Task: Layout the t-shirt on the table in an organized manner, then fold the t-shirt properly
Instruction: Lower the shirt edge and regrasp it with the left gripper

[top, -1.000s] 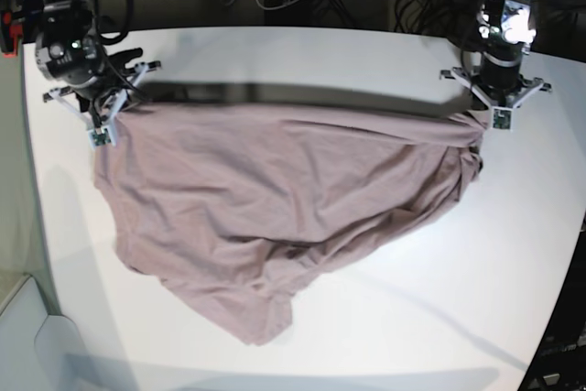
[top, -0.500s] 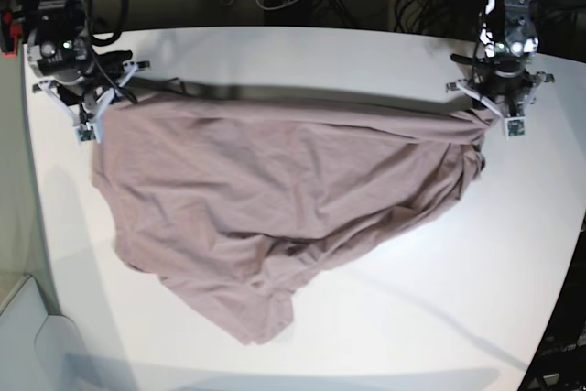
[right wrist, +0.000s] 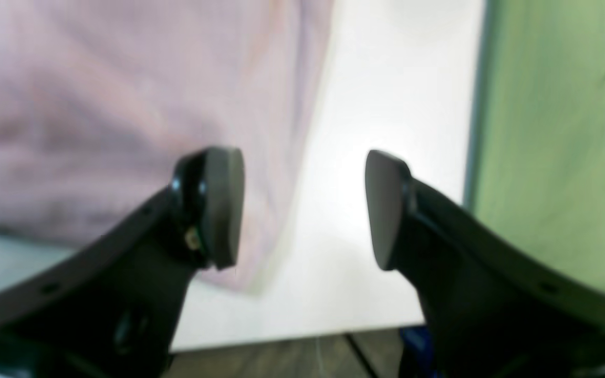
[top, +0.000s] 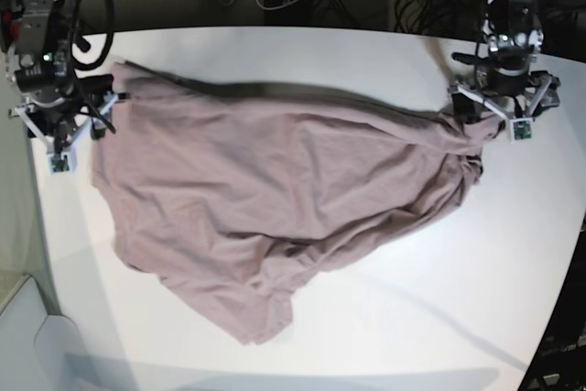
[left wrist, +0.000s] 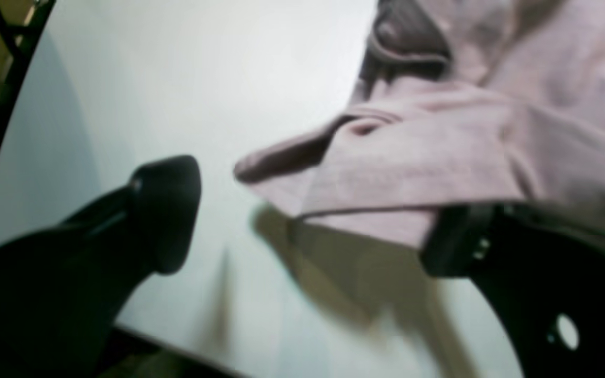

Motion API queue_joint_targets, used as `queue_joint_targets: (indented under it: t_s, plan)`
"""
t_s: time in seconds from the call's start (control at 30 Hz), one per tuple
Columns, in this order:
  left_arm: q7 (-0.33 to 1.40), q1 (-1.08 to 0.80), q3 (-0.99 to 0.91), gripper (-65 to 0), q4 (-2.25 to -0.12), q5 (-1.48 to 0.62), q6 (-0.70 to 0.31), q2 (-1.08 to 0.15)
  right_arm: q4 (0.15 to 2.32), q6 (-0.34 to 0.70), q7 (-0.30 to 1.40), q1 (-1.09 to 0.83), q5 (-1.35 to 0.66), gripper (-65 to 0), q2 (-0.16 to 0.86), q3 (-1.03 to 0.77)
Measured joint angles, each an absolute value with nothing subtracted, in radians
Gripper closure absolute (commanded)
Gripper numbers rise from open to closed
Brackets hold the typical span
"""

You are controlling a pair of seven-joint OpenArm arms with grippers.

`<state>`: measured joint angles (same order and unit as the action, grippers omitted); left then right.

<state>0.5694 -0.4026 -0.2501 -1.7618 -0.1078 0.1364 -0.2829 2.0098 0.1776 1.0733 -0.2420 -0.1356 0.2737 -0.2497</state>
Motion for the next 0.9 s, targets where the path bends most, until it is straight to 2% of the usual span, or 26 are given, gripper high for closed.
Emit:
queue_joint_targets:
  t_s: [0.1, 0.2, 0.27, 0.4, 0.57, 0.73, 0.9]
  plan:
    - [0.575, -0.44, -0.294, -61.3, -1.827, -0.108, 0.136, -0.282, 2.008, 0.179, 1.085, -0.215, -0.133, -37.0, 0.281, -0.227]
    - [0.567, -0.466, -0.319, -61.3, -1.904, -0.106, 0.139, -0.282, 2.007, 0.262, 1.077, -0.195, -0.128, -37.0, 0.276, -0.127]
    - [0.568, -0.492, -0.326, -61.3, -1.944, -0.109, 0.138, -0.28, 2.001, 0.286, 1.07, -0.195, -0.136, -37.0, 0.226, -0.086]
    - [0.573, -0.532, -0.342, -61.3, -1.997, -0.106, 0.139, -0.284, 1.88, 0.293, 1.055, -0.172, -0.131, -36.9, 0.162, -0.031]
    - [0.564, -0.514, -0.341, -61.3, -2.001, -0.108, 0.138, -0.282, 1.695, 0.295, 0.917, -0.15, -0.126, -36.9, 0.144, 0.004]
    - [0.561, -0.357, -0.336, -61.4, -1.922, -0.105, 0.134, -0.232, 1.637, 0.294, 0.833, -0.147, -0.12, -36.9, 0.149, 0.007]
    - [0.573, -0.192, -0.282, -61.4, -1.706, -0.106, 0.141, -0.199, 1.631, 0.295, 0.812, -0.147, -0.129, -36.9, 0.152, 0.005]
